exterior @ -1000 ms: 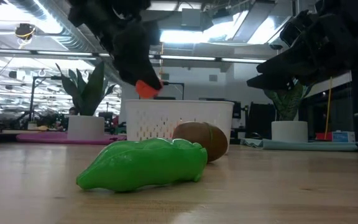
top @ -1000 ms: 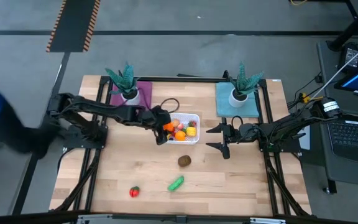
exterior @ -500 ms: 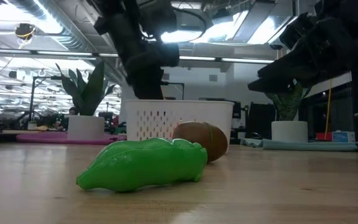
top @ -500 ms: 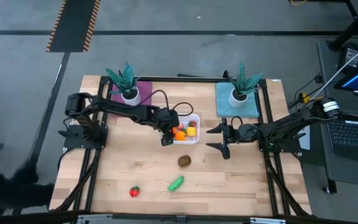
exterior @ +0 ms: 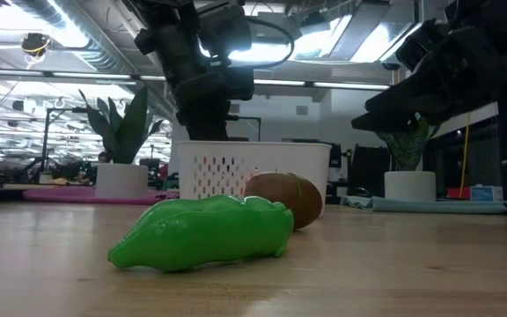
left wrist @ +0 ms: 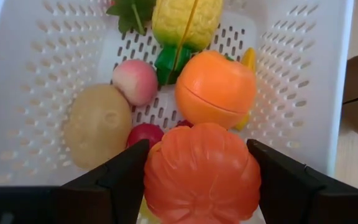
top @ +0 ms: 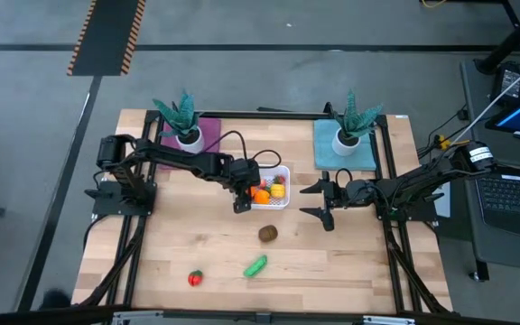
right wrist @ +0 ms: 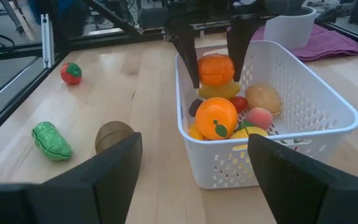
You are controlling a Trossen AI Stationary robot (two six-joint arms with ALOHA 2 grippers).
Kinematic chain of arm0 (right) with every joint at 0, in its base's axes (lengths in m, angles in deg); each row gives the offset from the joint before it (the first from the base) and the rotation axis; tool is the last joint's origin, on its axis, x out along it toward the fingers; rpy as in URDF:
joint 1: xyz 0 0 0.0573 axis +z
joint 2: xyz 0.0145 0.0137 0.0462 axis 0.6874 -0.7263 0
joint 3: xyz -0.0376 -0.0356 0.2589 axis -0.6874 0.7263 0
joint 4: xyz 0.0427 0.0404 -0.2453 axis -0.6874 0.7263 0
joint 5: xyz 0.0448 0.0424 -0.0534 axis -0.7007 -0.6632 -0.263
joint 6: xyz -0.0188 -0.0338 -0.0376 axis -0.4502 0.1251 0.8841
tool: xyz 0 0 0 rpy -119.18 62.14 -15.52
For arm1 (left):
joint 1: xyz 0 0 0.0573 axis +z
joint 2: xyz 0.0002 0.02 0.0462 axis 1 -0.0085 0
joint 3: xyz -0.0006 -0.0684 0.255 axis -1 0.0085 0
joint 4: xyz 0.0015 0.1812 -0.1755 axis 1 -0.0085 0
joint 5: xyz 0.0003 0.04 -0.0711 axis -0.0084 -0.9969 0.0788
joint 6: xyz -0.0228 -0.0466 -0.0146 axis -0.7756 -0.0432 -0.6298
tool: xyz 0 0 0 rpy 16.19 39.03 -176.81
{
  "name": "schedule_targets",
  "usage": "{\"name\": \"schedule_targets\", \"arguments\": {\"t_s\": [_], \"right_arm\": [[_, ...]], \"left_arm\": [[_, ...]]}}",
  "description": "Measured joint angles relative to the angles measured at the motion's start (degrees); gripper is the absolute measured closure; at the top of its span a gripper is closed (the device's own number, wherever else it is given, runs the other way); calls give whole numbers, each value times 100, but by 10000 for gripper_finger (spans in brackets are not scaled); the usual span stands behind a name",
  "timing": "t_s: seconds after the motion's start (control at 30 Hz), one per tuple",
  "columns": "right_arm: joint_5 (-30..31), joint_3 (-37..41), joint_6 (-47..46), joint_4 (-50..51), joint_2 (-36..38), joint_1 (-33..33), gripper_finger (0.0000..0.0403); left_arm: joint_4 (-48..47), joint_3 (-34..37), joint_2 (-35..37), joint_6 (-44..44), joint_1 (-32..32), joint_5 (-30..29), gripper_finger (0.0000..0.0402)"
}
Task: Pick and placing Produce into tupperware
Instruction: Put the orange pumpkin into the white bin
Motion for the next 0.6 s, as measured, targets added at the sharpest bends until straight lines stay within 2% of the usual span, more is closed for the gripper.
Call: {"name": "schedule_targets", "arguments": {"t_s": [0.23,0.6], "right_arm": [[0,0,-2,-2,0,0,108],[0,0,-2,-2,0,0,108]], "left_arm": [[1,0,0,-35,-11,-2,100],[1,0,7,-37,-39,-1,98]]}}
